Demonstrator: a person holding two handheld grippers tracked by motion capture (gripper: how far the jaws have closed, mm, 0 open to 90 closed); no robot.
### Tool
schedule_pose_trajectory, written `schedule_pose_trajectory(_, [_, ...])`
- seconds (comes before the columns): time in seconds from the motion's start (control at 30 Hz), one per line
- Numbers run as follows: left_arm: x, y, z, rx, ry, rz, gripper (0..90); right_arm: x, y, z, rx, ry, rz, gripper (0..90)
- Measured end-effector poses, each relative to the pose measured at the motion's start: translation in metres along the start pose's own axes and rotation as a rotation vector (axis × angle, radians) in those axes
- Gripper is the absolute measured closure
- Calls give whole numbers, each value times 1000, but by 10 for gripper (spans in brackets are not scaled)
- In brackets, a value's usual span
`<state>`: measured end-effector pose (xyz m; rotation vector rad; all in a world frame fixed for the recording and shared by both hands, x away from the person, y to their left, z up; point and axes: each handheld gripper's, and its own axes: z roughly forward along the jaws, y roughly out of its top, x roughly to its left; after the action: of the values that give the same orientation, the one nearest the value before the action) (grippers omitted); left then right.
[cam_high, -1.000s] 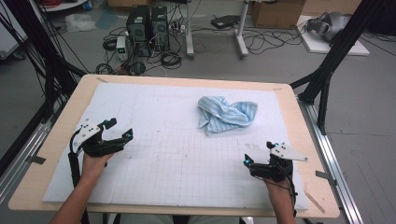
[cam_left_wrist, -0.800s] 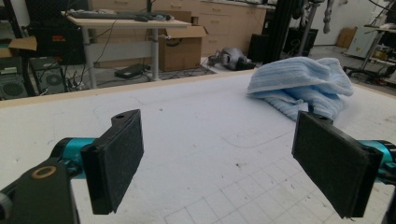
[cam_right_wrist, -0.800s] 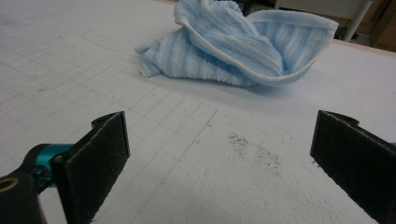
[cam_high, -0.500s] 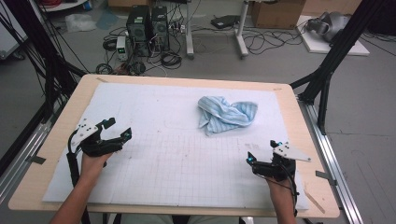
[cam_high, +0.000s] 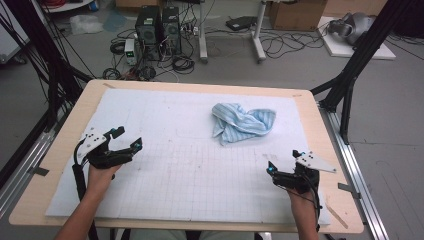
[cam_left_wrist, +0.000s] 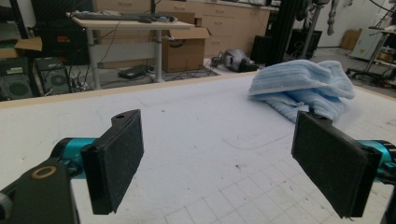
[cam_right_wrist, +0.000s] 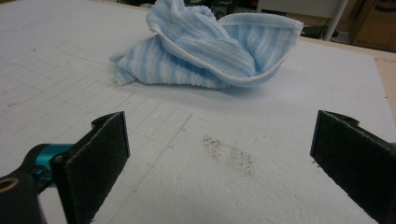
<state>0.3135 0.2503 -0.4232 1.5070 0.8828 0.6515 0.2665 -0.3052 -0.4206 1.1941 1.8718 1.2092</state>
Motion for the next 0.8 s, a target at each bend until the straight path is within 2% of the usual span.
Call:
schedule_pose_trajectory(0.07, [0, -1, -1, 9, -3, 1, 173, 3, 0, 2, 9, 3, -10, 36])
schedule_pose_trajectory(0.27, [3, 2, -3, -8, 8, 1, 173, 4, 1, 3, 6, 3, -22, 36])
schedule_pose_trajectory(0.8, [3, 2, 1, -5, 6, -1, 173, 0, -1, 1, 6, 3, -12, 36])
